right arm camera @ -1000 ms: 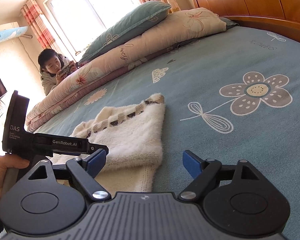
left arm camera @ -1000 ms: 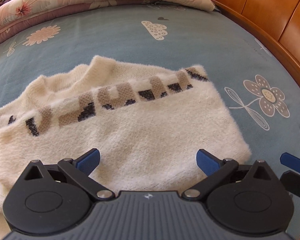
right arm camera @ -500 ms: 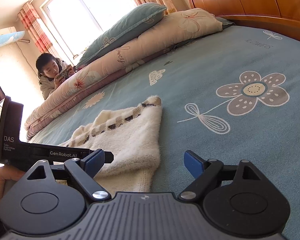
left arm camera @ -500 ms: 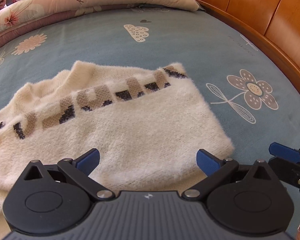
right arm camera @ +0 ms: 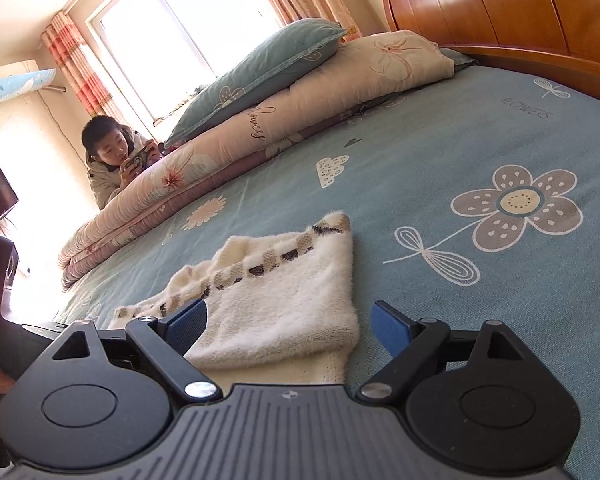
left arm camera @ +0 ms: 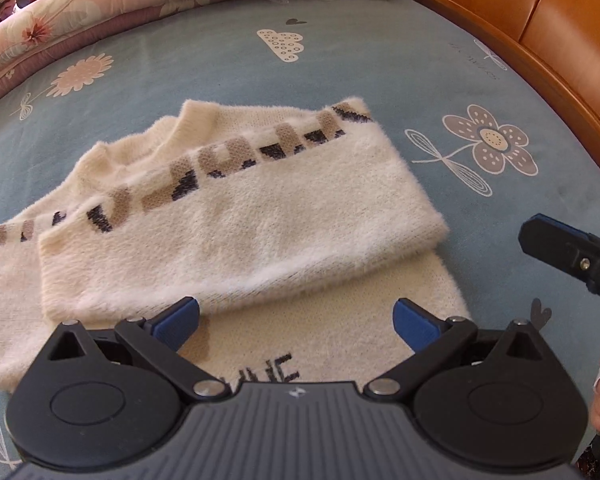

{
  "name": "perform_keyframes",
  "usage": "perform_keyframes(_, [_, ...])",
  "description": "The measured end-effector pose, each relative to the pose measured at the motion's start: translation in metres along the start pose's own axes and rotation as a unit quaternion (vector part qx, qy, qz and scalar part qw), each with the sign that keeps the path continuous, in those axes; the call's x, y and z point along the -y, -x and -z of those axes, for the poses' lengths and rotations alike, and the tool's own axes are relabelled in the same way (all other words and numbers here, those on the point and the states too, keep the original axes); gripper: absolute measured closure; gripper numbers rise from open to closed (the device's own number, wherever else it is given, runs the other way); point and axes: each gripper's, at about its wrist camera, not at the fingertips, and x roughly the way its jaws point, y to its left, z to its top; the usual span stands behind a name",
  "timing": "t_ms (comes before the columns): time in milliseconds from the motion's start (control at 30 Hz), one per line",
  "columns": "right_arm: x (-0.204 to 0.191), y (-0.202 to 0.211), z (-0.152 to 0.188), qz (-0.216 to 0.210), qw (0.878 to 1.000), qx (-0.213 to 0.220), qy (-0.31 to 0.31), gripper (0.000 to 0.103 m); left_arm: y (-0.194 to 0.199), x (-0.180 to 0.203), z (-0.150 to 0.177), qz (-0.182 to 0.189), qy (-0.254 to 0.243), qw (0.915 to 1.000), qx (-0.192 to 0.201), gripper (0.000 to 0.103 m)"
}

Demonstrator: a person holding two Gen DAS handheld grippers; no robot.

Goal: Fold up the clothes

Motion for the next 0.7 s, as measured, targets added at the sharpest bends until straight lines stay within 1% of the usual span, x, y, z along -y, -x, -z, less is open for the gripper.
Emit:
perform_keyframes(133, [-0.043, 0.022, -0.003, -0.013, 0.999, -0.002, 0.033, 0.006, 0.072, -0.025, 0.024, -0.003, 0.001, 0.9996, 0.029, 0.001])
perform_keyframes(233, [-0.075, 0.050, 0.001, -0.051, 0.997, 0.018, 0.051, 0.000, 0.129, -0.044, 0.046, -0.004, 0.001, 0.9984, 0.056, 0.001])
perform_keyframes(333, [-0.098, 0.070, 0.014, -0.105, 0.992, 0.036, 0.065, 0.000, 0.175, -0.059, 0.075, -0.003, -0.005, 0.9960, 0.090, 0.001])
perform_keyframes(367, [-0.104, 0.075, 0.021, -0.122, 0.989, 0.039, 0.070, 0.000, 0.180, -0.063, 0.084, -0.001, -0.008, 0.9959, 0.091, 0.001])
perform_keyframes(400, [-0.111, 0.079, 0.028, -0.138, 0.987, 0.041, 0.076, 0.000, 0.180, -0.066, 0.095, -0.001, -0.012, 0.9962, 0.087, 0.001])
perform_keyframes(500, [-0.123, 0.062, 0.062, -0.084, 0.991, 0.011, 0.107, 0.000, 0.154, -0.068, 0.132, -0.029, -0.024, 0.9957, 0.084, 0.001])
perform_keyframes(533, [-0.127, 0.051, 0.083, -0.054, 0.991, -0.005, 0.125, 0.000, 0.139, -0.067, 0.146, -0.037, -0.038, 0.9951, 0.084, 0.001])
perform_keyframes(567, [-0.130, 0.041, 0.105, -0.026, 0.989, -0.020, 0.143, 0.000, 0.123, -0.065, 0.160, -0.048, -0.052, 0.9938, 0.085, 0.001])
perform_keyframes(633, [-0.132, 0.025, 0.146, 0.012, 0.984, -0.029, 0.174, 0.000, 0.093, -0.062, 0.185, -0.074, -0.072, 0.9908, 0.088, 0.001])
perform_keyframes(667, [-0.132, 0.019, 0.161, 0.022, 0.981, -0.038, 0.189, 0.000, 0.076, -0.059, 0.200, -0.088, -0.082, 0.9888, 0.089, 0.001])
perform_keyframes(700, [-0.134, 0.013, 0.176, 0.033, 0.977, -0.047, 0.203, 0.000, 0.061, -0.058, 0.211, -0.088, -0.088, 0.9882, 0.090, 0.001])
